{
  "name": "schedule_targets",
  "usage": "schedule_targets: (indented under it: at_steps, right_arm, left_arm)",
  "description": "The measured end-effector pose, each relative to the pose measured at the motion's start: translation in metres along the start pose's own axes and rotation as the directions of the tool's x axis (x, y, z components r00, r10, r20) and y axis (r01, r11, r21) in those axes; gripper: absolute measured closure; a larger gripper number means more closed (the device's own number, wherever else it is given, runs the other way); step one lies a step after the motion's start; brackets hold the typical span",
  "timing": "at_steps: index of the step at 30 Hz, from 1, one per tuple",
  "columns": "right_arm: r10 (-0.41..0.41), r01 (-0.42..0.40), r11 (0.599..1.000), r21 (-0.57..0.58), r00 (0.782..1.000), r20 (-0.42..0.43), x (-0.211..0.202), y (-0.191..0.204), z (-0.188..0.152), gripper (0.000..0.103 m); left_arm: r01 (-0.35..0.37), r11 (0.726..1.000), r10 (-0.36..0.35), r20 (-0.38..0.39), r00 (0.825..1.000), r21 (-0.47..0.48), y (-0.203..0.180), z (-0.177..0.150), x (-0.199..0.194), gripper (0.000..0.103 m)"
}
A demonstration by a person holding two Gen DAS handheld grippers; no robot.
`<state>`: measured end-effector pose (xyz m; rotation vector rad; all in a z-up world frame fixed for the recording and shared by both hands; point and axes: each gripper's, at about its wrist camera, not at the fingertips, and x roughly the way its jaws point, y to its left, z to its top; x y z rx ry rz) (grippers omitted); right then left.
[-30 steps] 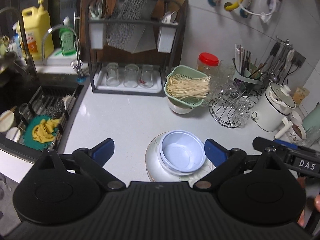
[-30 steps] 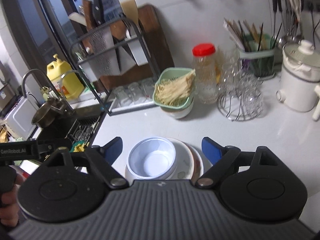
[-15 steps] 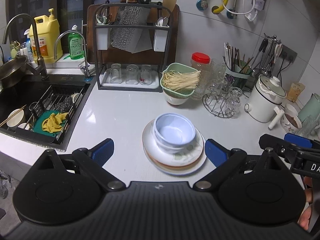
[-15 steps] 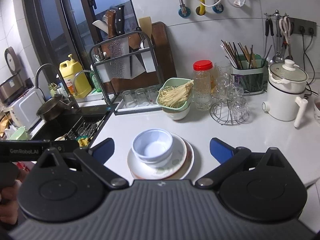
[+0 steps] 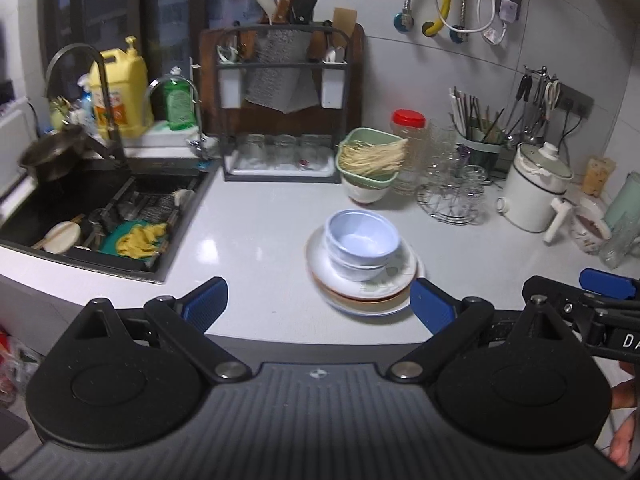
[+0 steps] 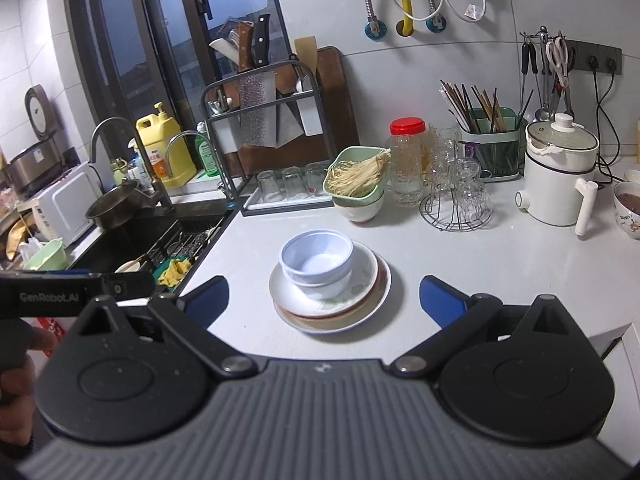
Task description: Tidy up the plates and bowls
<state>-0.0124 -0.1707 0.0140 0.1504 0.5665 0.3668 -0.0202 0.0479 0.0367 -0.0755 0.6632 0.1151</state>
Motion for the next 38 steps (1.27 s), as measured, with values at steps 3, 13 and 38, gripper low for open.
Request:
schedule_targets:
  at_steps: [3,13,38]
  right_arm:
    - [0.000,0.000,1.000,-0.006,1.000,-0.007,-0.002,0.002,-0.010,0.000]
    - [-0.036,0.036,0.999,-0.026,0.999,0.024,-0.016,0.005,-0.030,0.000]
    - [-0.065,0.067,0.997,-0.033,0.995,0.071,-0.041,0.026,-0.051,0.000]
  left_arm:
    - [0.008,1.000,-0.008,-0.008,1.000,-0.013,0.000,-0.012,-0.006,0.003]
    - [0.010,1.000,-0.010,-0.021,1.000,-0.010,0.006,-0.040,-0.014,0.003]
    - [0.054,0.999,-0.054,-0.039,0.998,0.003,0.026,-0.055,-0.034,0.003]
